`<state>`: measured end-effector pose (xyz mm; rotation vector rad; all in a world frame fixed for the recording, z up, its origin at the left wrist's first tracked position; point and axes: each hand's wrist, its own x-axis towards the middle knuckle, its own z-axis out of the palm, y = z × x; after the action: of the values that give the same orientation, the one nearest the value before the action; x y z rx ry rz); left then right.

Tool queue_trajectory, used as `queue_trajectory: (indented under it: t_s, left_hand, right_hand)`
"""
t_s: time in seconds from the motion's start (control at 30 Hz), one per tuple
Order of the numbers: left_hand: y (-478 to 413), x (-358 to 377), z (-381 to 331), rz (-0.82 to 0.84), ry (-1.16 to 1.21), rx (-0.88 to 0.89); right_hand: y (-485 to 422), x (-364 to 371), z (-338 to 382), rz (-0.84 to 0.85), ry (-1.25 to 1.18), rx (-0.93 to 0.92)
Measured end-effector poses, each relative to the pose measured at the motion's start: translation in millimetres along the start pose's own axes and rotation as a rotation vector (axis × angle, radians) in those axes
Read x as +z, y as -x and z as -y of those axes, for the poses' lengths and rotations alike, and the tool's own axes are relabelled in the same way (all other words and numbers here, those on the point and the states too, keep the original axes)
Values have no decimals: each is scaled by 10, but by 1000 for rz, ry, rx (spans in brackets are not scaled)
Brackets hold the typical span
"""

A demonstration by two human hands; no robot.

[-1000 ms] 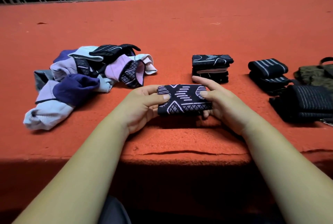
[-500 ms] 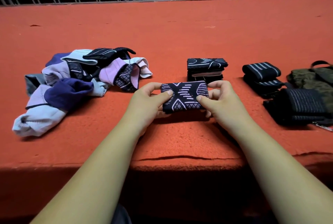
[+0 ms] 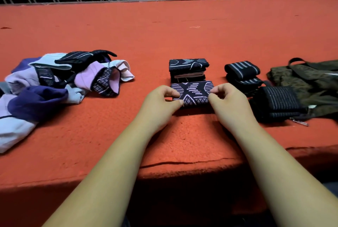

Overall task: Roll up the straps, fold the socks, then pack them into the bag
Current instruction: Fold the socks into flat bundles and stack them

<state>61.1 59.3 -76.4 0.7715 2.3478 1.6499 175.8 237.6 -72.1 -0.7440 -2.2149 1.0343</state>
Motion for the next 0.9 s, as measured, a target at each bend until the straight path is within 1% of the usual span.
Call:
queue_trajectory:
  t_s: [0.17,0.27,0.4,0.57,0.63,0.73,0.83,0.9]
  left_hand:
    - [-40,96,61,-4,-154,31]
    - [-44,96,56,26,-200,41]
    - [-51,114,56,57,-201,22]
    - [-17,113,9,122,-286,85]
    - [-8,82,2,140,-285,84]
    - [5,-4,26,153,-266,46]
    - [50,-187,57,104,-200,-14]
    - [69,-303,72,62,-208,-33]
  right_hand:
    - [-33,20,-87,77,141,0]
    - [-43,37,-86,66,179,13]
    - [-44,56,-61,68,217,28]
    - [-45,87,-59,73,331,-12]
    - [-27,83,-44,68,330,-5]
    - [13,91,13,14,304,-25]
    - [59,135,162,-37,240,-100]
    - [87,176,235,-53,202,-164]
